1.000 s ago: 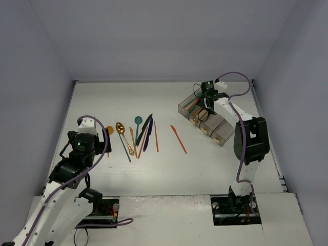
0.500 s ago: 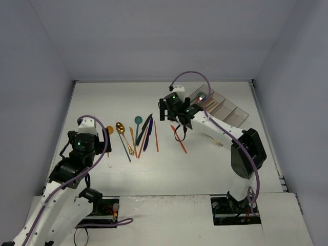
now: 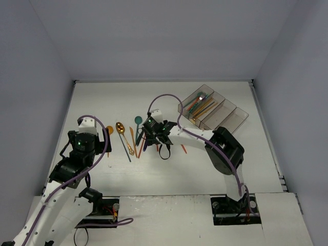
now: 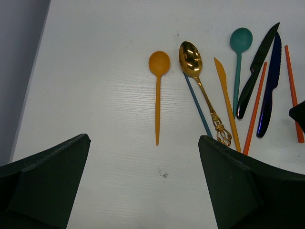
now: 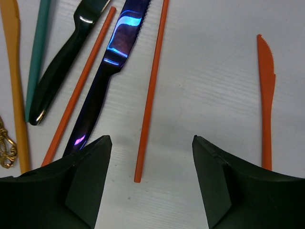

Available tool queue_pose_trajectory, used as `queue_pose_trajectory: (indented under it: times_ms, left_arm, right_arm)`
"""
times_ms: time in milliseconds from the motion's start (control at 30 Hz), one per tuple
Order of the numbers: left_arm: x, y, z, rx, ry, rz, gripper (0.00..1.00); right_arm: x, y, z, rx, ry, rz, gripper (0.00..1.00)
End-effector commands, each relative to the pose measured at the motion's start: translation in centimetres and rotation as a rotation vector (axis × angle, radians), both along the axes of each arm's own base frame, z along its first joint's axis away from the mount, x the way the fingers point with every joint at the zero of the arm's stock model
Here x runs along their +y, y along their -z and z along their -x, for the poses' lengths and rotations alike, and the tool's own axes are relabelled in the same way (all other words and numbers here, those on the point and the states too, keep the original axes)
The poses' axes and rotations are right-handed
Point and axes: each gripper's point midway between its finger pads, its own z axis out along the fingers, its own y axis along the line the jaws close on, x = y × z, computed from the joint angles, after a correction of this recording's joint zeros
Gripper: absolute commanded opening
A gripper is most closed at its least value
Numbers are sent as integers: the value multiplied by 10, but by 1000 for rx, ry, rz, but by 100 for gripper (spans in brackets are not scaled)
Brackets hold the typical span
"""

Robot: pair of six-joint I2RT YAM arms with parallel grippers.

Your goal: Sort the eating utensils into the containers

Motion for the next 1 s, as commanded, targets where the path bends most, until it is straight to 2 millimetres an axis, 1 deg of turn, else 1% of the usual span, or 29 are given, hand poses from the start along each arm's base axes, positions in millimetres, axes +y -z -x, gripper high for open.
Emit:
queue_pose_trajectory:
  times_ms: [0, 33, 267, 367, 400, 500, 567, 667, 767, 833, 867, 967]
  left_arm:
    - [-2, -15, -9, -55, 0, 9, 97]
    - [-2, -16, -9, -56, 0, 9, 97]
    - [-2, -16, -9, -57, 2, 9, 98]
    - [-2, -15, -9, -55, 2, 8, 97]
    - [-2, -15, -9, -56, 2, 8, 97]
    - [-2, -15, -9, -54, 2, 8, 97]
    - [-2, -14, -9, -53, 2, 7, 98]
    - [-2, -15, -9, -54, 2, 8, 97]
    - [-1, -15, -9, -54, 0, 8, 97]
    - [-2, -15, -9, -54, 0, 8, 97]
    - [-2, -15, -9, -53, 0, 8, 97]
    - [-2, -15, -9, -52, 1, 8, 98]
  right_arm:
    - [6, 3, -1, -6, 20, -16, 62]
    - [6, 7, 0, -2, 19, -11, 61]
    - [1, 29, 6, 35, 25, 17, 44]
    - [-5, 39, 9, 49, 39, 39, 31]
    - [-8, 44, 11, 55, 43, 49, 29]
    - [-14, 51, 12, 60, 56, 68, 22]
    - [-17, 55, 13, 68, 61, 79, 15]
    - [-26, 57, 10, 75, 78, 83, 2]
    - [-36, 49, 2, 70, 101, 70, 0]
    - [-41, 35, -7, 56, 110, 43, 0]
    - [-43, 26, -12, 44, 113, 28, 0]
    - [-52, -18, -33, -25, 141, -45, 0]
